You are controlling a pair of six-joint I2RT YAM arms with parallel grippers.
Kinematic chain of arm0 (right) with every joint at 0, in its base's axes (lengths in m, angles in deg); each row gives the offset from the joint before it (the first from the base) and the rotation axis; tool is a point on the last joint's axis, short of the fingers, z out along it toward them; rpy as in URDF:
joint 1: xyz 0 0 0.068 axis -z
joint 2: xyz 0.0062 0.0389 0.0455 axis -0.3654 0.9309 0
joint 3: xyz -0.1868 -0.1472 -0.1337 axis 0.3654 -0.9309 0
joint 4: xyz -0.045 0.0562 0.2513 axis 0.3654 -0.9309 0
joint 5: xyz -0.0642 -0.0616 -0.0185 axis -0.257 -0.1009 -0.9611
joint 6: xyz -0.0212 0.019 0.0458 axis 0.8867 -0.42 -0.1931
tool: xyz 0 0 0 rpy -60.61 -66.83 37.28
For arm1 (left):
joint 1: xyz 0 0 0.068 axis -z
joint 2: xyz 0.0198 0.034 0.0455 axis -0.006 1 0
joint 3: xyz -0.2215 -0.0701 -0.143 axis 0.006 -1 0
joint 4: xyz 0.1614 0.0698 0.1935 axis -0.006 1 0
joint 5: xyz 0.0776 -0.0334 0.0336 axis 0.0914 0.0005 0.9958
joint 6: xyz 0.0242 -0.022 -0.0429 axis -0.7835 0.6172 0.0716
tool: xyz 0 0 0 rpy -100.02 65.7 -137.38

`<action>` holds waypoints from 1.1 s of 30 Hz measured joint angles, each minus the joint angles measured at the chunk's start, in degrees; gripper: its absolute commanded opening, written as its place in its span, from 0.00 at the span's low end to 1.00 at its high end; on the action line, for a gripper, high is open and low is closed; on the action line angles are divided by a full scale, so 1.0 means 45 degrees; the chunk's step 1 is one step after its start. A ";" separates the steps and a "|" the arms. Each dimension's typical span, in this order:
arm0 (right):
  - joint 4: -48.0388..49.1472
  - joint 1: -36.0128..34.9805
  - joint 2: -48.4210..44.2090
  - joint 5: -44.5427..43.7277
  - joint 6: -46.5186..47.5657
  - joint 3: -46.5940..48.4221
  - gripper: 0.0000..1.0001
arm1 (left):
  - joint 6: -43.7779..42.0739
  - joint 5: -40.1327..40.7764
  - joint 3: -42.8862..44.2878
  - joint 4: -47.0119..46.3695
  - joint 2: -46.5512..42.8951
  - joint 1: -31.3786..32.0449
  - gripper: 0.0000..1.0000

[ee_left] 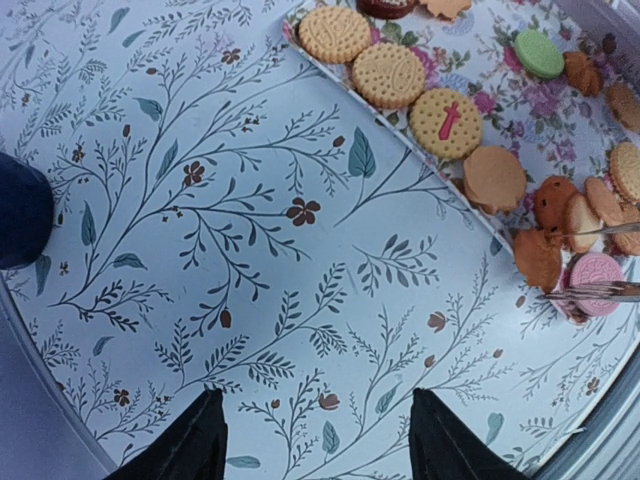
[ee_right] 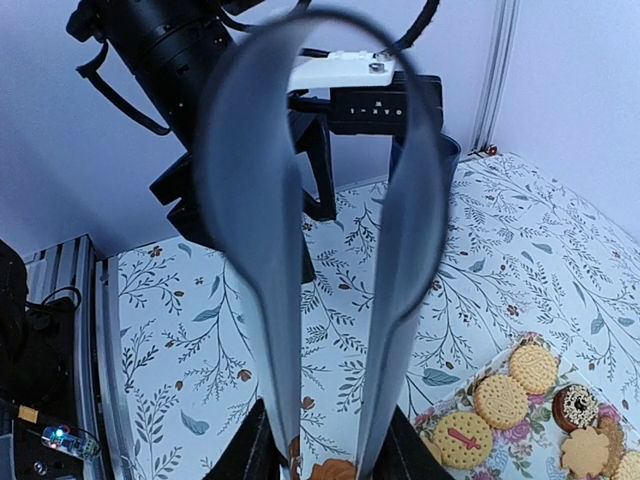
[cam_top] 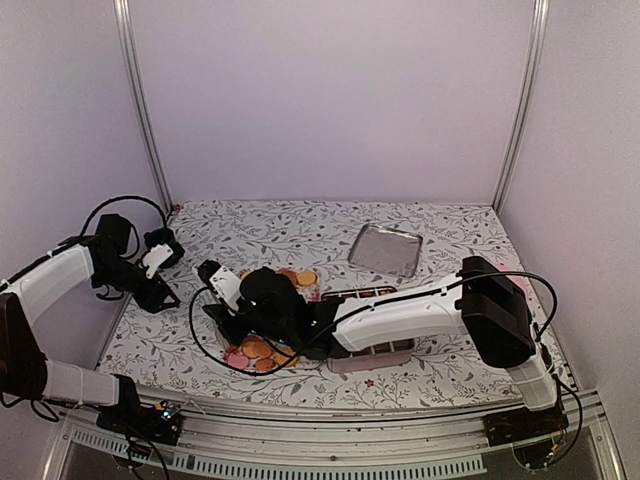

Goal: Pack the cookies
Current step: Adjust the fake cookies on the plate.

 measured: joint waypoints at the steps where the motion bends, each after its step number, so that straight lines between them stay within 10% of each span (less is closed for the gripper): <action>1: 0.0000 -0.0029 0.0000 -0.0073 0.0039 0.0000 0.24 | 0.0005 0.0000 0.0000 0.0000 0.0000 0.0000 0.63; 12: 0.0194 0.0000 -0.0136 -0.0471 0.0423 -0.0291 0.00 | -0.0034 0.0039 0.0000 -0.0010 -0.0126 0.0000 0.63; 33: 0.1457 0.1132 -0.2851 0.0816 -0.1588 -0.3633 0.07 | -0.0024 -0.0010 0.0005 0.0000 -0.0126 0.0000 0.63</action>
